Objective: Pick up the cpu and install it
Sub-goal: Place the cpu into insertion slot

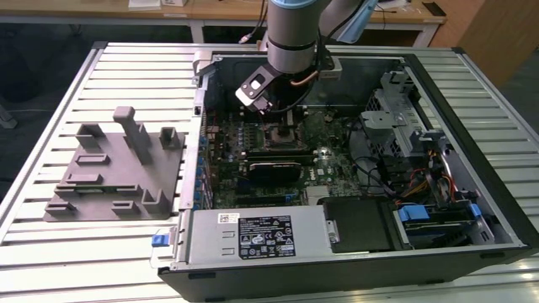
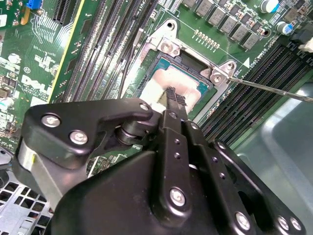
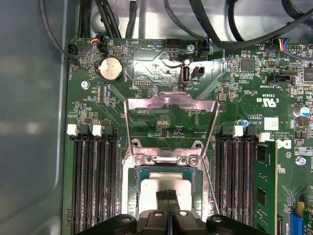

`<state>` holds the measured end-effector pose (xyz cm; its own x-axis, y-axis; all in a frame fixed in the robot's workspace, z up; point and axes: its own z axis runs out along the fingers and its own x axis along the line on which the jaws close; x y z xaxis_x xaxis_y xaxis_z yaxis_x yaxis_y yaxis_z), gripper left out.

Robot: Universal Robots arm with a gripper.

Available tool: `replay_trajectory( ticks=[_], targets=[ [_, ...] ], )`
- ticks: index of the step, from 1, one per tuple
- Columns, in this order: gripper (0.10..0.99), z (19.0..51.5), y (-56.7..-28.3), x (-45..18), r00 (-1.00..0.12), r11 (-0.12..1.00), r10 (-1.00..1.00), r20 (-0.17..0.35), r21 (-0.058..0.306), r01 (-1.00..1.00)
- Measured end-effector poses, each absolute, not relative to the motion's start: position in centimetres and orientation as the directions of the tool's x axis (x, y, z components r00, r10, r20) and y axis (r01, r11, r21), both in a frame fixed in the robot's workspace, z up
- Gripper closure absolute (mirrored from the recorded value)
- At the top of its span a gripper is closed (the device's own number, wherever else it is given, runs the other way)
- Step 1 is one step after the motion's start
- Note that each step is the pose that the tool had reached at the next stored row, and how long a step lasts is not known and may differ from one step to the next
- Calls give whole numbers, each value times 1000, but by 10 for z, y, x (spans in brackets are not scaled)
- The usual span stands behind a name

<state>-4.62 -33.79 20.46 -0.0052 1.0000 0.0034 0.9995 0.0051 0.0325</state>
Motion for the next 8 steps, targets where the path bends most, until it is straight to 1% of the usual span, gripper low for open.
replay_trajectory(
  ticks=[1,8],
  targets=[
    [980,205,-338,-46,-5,5,1000,3,33,999],
    [980,203,-338,-46,-5,5,1000,3,33,999]
  ],
)
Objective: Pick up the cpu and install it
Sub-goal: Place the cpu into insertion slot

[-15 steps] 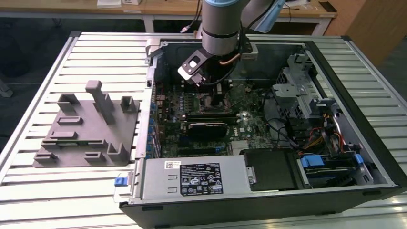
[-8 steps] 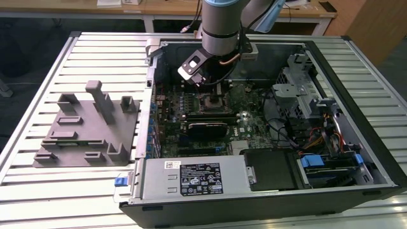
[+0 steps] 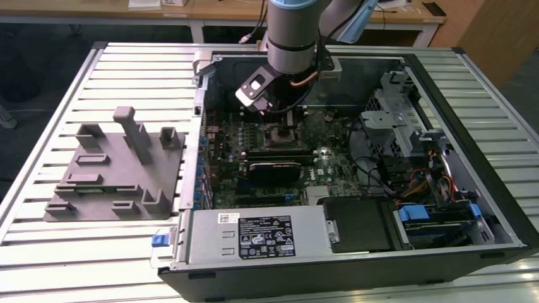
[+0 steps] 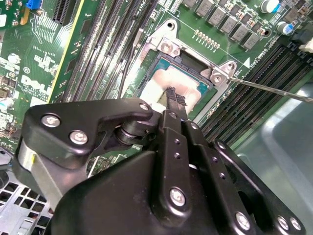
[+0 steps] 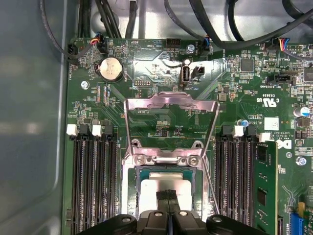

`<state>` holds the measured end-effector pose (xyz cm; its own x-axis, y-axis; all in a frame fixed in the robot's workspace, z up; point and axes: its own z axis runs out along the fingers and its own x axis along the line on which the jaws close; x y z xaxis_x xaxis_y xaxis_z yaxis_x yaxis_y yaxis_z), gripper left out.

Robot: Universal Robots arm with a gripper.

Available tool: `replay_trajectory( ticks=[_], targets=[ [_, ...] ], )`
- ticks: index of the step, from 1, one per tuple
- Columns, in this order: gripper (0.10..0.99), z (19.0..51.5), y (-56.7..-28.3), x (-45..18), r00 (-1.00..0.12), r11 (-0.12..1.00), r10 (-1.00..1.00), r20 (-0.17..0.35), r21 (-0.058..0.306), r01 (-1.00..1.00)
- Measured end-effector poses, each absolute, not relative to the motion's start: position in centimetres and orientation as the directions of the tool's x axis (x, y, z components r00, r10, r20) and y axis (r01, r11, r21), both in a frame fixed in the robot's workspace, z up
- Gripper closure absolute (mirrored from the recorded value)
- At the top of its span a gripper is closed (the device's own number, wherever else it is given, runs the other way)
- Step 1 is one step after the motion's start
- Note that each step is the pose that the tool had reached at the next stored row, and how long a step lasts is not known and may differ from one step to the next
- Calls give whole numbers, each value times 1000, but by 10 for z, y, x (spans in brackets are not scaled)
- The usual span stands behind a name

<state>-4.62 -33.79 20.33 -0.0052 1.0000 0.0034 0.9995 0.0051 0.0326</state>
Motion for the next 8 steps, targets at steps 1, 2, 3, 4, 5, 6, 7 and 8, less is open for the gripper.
replay_trajectory(
  ticks=[1,2,3,4,5,6,7,8],
  targets=[
    [980,203,-338,-46,-5,5,1000,3,33,999],
    [980,202,-338,-46,-5,5,1000,3,33,999],
    [980,202,-338,-46,-5,5,1000,3,33,999],
    [980,202,-338,-46,-5,5,1000,3,33,999],
    [980,201,-338,-46,-5,5,1000,3,32,999],
    [980,201,-338,-46,-5,5,1000,3,33,999],
    [980,201,-338,-46,-5,5,1000,4,33,999],
    [980,200,-338,-46,-5,5,1000,4,33,999]
  ],
)
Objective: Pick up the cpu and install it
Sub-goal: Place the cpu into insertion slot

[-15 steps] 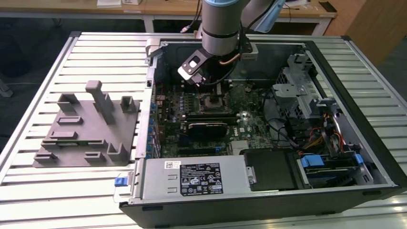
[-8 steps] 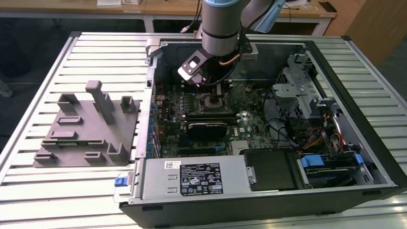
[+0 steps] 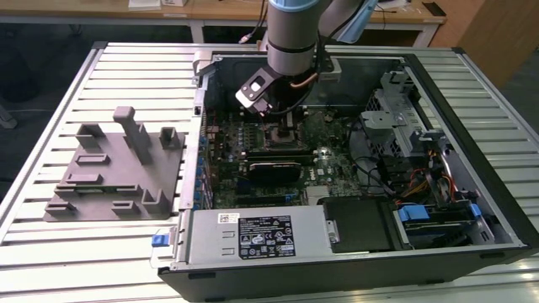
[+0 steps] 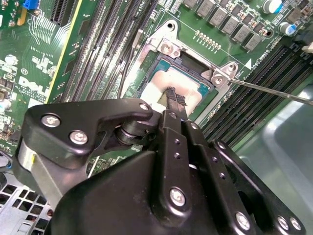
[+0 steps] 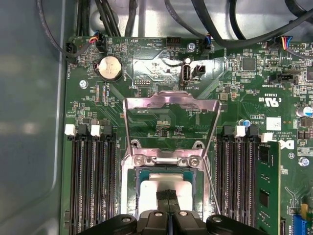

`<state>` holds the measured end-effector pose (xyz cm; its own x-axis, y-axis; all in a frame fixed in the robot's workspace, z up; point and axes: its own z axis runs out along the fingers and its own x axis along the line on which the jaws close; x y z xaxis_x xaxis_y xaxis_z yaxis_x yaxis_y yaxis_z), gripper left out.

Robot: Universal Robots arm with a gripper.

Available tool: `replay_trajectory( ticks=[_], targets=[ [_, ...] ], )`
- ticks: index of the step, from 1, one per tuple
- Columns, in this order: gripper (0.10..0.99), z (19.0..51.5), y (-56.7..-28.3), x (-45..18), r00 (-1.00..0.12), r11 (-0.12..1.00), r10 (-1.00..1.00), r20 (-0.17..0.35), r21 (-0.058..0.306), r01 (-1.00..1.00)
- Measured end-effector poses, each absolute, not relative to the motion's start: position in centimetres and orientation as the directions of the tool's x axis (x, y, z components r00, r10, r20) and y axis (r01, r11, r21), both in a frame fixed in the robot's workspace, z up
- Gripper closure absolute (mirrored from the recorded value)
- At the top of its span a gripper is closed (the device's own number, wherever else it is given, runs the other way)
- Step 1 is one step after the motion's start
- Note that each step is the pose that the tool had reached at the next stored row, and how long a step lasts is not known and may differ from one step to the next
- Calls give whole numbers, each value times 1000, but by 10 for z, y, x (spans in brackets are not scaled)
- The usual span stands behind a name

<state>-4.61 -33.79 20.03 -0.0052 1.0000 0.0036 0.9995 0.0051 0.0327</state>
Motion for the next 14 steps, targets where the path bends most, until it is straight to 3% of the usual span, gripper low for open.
replay_trajectory(
  ticks=[14],
  targets=[
    [980,198,-338,-46,-5,5,1000,3,32,999]
  ],
)
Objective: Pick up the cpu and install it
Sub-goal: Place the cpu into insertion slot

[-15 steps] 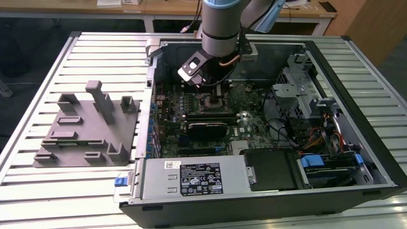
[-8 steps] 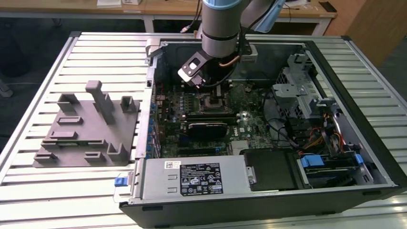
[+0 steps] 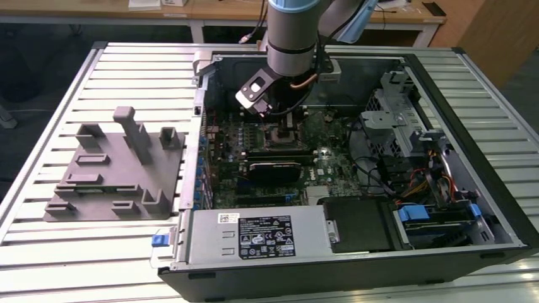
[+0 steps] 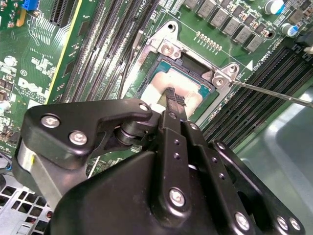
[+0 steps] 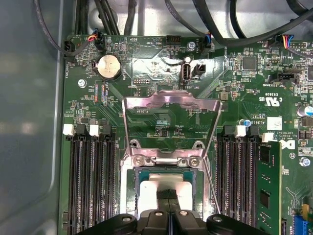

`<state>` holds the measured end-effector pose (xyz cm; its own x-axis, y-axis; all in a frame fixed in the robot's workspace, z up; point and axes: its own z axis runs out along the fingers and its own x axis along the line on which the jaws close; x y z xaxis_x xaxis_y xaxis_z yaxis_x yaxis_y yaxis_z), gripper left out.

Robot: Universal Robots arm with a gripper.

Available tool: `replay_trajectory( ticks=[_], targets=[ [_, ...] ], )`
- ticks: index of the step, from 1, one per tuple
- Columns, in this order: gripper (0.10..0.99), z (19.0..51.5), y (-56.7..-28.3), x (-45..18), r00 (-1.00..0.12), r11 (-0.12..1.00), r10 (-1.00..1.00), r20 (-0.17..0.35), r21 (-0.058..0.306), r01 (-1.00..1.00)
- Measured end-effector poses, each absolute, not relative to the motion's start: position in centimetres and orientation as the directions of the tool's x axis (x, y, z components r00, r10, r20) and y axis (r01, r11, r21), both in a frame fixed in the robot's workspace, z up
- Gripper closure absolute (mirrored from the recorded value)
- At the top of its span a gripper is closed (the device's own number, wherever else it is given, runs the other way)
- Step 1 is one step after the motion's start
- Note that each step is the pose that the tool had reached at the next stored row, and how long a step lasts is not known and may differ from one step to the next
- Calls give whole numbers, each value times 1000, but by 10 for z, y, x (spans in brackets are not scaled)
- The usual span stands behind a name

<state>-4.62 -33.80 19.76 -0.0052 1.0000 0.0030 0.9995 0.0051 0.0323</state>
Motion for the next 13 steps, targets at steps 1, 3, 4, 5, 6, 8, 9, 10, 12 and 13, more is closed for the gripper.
replay_trajectory(
  ticks=[1,3,4,5,6,8,9,10,12,13],
  targets=[
    [980,197,-338,-46,-5,5,1000,3,32,999],
    [980,197,-338,-46,-5,5,1000,3,33,999],
    [980,198,-338,-46,-5,5,1000,3,33,999],
    [980,199,-338,-46,-5,5,1000,4,33,999],
    [980,200,-338,-46,-5,5,1000,6,34,999],
    [980,206,-338,-46,-5,5,1000,3,33,999],
    [980,208,-338,-46,-5,5,1000,4,33,999],
    [980,211,-338,-46,-5,5,1000,4,33,999],
    [980,218,-338,-46,-5,5,1000,3,33,999],
    [980,221,-338,-46,-5,5,1000,3,34,999]
  ],
)
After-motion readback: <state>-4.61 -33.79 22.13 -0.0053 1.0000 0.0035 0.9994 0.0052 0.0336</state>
